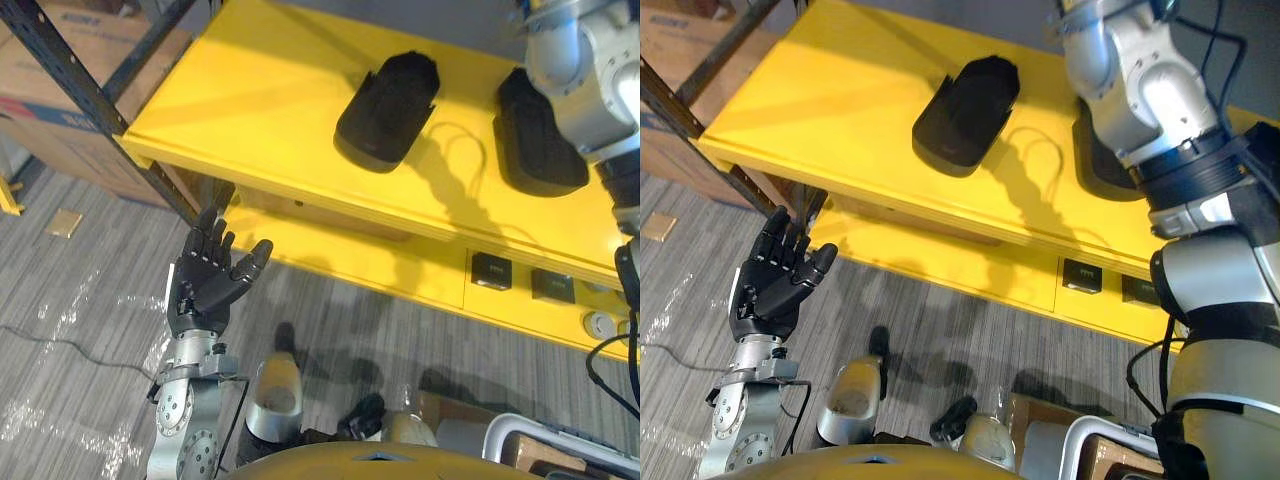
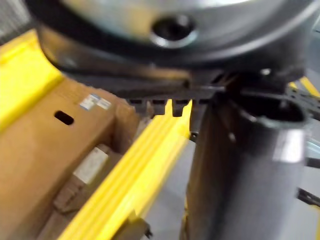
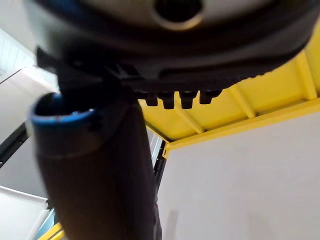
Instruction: Walk over and take three plastic housings, then place them on the shelf
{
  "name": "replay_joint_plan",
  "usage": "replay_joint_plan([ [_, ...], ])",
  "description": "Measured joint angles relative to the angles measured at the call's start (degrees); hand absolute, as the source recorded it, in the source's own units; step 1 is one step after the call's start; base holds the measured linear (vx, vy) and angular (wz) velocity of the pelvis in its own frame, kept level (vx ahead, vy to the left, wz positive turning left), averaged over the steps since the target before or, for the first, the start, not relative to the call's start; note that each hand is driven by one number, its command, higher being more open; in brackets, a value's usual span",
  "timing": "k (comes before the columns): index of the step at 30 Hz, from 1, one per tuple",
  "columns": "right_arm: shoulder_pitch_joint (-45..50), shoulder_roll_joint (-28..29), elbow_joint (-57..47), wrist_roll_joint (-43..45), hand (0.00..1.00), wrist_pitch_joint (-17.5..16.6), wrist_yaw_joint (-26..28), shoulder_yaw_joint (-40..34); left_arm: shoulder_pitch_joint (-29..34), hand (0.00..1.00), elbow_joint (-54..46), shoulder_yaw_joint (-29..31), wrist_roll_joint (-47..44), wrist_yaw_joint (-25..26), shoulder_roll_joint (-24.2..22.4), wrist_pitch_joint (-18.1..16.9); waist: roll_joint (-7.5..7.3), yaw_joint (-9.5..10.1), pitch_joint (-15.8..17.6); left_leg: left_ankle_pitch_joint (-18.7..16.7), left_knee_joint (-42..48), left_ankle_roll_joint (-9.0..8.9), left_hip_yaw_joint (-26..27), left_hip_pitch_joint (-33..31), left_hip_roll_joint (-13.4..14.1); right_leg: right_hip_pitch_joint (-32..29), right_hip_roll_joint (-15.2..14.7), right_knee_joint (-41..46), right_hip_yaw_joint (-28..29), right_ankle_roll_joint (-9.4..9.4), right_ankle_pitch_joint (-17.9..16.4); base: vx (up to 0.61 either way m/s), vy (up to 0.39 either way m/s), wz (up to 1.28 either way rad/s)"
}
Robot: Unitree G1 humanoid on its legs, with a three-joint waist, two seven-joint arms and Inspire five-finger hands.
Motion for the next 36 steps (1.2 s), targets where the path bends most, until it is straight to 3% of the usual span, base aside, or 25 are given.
replay_joint_plan([
  [2,6.4,0.4,-3.0,3.4,1.0,0.3,0.5,-4.1,-0.1,1.0,-2.8,0.1,0.0,-0.6,1.1,-1.3,0.34,-0.37,-0.9,0.2,-0.9,0.0,0.5,1.3,-0.1,1.1,0.1,-1.1,0.1,0.36,0.6,0.08,0.009,-0.11],
  [5,18.9,5.0,-9.2,14.1,1.0,1.1,1.8,-16.8,-0.7,1.0,-7.6,1.9,0.0,-0.9,1.7,-2.6,1.22,-1.73,-2.3,0.3,-2.5,0.07,2.0,2.7,-0.4,1.4,0.2,-3.0,1.4,0.74,1.7,0.03,0.029,-0.2],
  [8,33.2,12.0,-17.0,25.2,1.0,0.9,5.1,-30.2,-1.5,1.0,-11.3,5.7,0.5,-0.3,1.6,-2.6,2.4,-4.55,-4.5,0.4,-4.0,0.18,3.7,3.8,-0.9,1.5,0.3,-4.8,2.8,1.1,3.0,0.03,0.039,-0.27],
  [10,46.8,18.6,-25.3,33.8,1.0,-0.6,11.0,-37.3,-2.3,1.0,-13.3,10.0,2.5,0.6,1.5,-2.1,3.2,-6.71,-5.5,0.4,-5.5,0.17,6.0,5.6,-1.0,1.6,0.5,-6.2,4.9,1.32,3.8,0.04,0.038,-0.5],
  [13,61.3,24.1,-31.2,41.9,1.0,-1.7,20.5,-38.3,-4.2,1.0,-13.3,12.8,6.7,1.5,1.5,1.4,3.68,-9.83,-7.0,0.1,-6.6,-0.24,8.6,7.0,-0.6,1.3,1.2,-7.4,7.3,1.23,4.4,0.04,0.009,-0.44],
  [17,73.0,30.0,-32.5,46.8,1.0,-2.1,26.7,-36.1,-7.1,1.0,-9.0,12.5,7.1,0.4,1.6,6.9,3.71,-12.27,-8.6,-0.6,-6.9,-0.7,11.5,7.7,0.4,0.3,2.5,-8.8,10.1,0.86,5.1,0.01,-0.013,-0.41],
  [19,75.3,32.2,-32.5,48.3,1.0,-3.2,27.7,-36.1,-7.9,1.0,-5.4,12.7,7.1,0.6,1.7,8.8,3.81,-13.1,-8.7,-0.6,-6.9,-0.74,12.7,7.6,0.9,-0.6,2.9,-8.8,11.4,0.55,5.4,0.02,-0.019,-0.35],
  [22,76.3,32.5,-32.6,51.8,1.0,-7.6,29.0,-36.2,-9.9,1.0,3.7,13.3,7.1,2.0,3.1,12.8,3.62,-14.0,-9.2,-0.5,-6.9,-0.89,14.3,7.7,1.1,-1.8,3.3,-8.9,13.3,0.3,5.8,0.01,-0.007,-0.26],
  [25,76.3,32.4,-33.6,51.8,1.0,-11.1,30.0,-36.1,-11.4,1.0,11.3,15.2,7.0,3.8,4.2,13.6,3.21,-14.4,-10.2,-0.7,-6.8,-1.07,15.6,7.7,1.2,-2.8,3.5,-8.9,14.7,0.15,6.0,0.01,0.01,-0.23],
  [30,76.2,31.4,-36.1,51.5,1.0,-13.8,30.8,-36.0,-12.7,1.0,13.6,17.2,9.0,11.4,4.2,11.5,2.27,-14.52,-10.8,-1.2,-6.5,-1.18,16.9,7.6,1.3,-3.7,3.6,-9.1,16.1,0.05,6.4,0.0,0.012,-0.15],
  [34,76.1,31.3,-36.0,51.4,1.0,-13.9,31.2,-34.6,-14.8,1.0,13.6,18.7,14.2,18.4,4.1,8.4,2.57,-14.5,-11.0,-1.8,-5.2,-1.04,17.1,6.7,1.7,-4.1,3.6,-9.5,16.3,0.14,6.9,-0.01,0.007,-0.02],
  [36,75.7,31.1,-35.9,51.4,1.0,-13.9,31.2,-33.5,-15.3,1.0,13.5,19.4,15.8,19.2,4.1,7.9,2.72,-14.51,-11.0,-2.0,-4.6,-0.99,17.2,6.4,2.0,-4.3,3.6,-9.6,16.6,0.08,7.1,-0.01,0.006,-0.06],
])
